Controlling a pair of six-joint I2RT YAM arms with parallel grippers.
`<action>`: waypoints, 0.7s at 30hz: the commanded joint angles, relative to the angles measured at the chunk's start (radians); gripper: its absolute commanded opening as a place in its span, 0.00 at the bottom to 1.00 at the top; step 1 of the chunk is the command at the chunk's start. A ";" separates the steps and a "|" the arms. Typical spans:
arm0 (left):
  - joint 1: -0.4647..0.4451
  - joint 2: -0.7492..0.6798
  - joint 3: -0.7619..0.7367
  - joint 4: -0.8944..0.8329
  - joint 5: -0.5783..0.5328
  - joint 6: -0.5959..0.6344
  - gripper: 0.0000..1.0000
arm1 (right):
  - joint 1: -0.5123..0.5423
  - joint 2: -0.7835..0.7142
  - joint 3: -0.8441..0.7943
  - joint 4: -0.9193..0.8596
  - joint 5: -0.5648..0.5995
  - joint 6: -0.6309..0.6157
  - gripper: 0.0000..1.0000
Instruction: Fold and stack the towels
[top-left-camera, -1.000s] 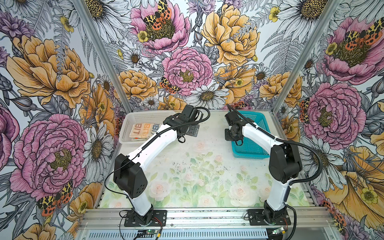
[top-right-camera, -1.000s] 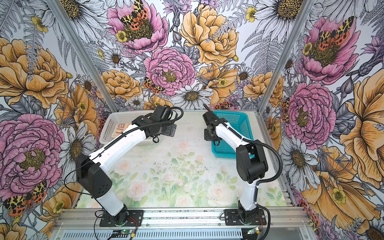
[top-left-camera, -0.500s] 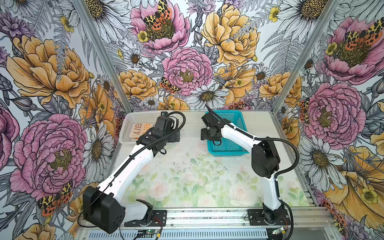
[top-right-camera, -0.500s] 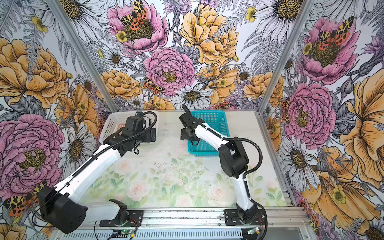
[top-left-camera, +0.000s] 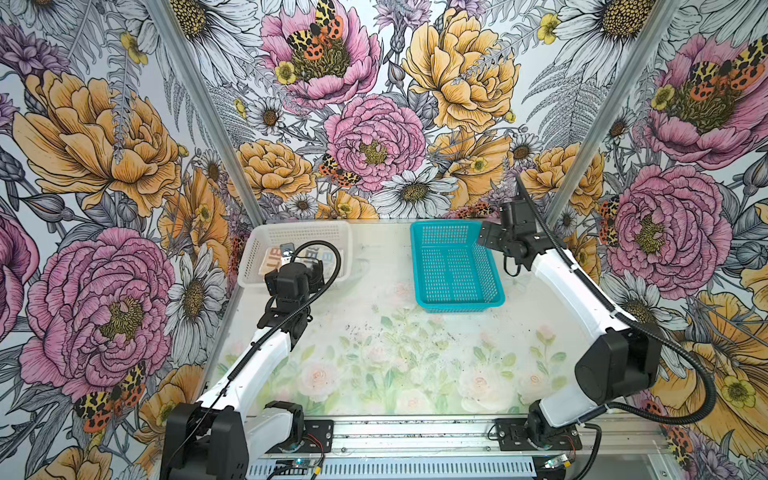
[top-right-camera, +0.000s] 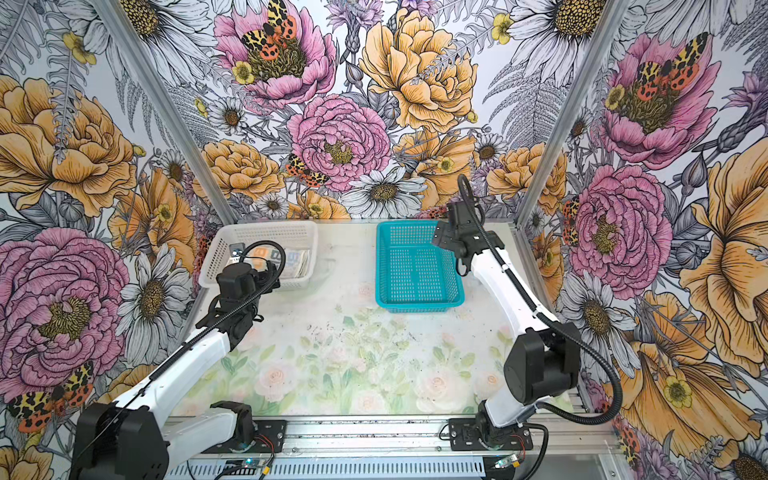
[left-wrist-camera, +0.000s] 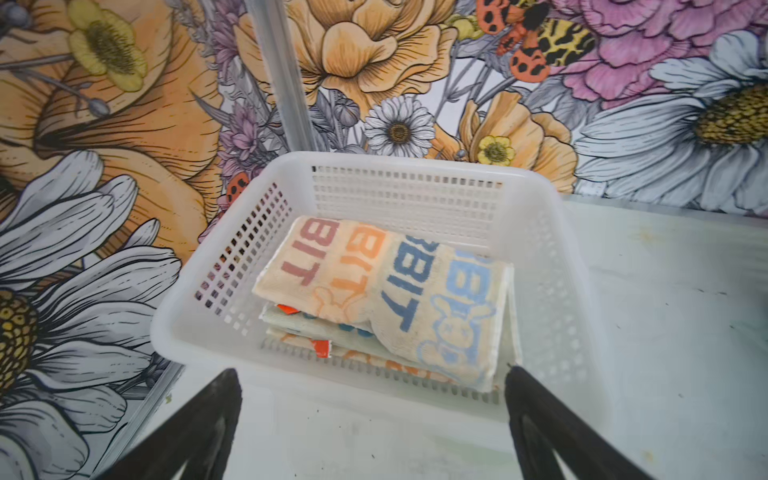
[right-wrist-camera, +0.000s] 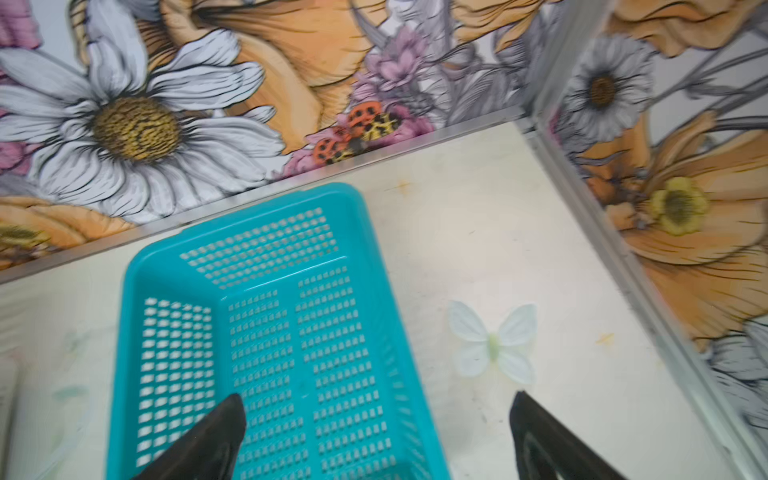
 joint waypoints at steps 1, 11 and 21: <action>0.039 0.036 -0.074 0.264 0.011 0.013 0.99 | -0.042 -0.063 -0.212 0.194 0.123 -0.091 0.99; 0.096 0.222 -0.228 0.587 0.153 0.065 0.99 | -0.139 -0.195 -0.788 0.878 0.163 -0.227 0.99; 0.136 0.371 -0.212 0.730 0.281 0.018 0.99 | -0.165 -0.114 -0.908 1.204 0.042 -0.332 0.99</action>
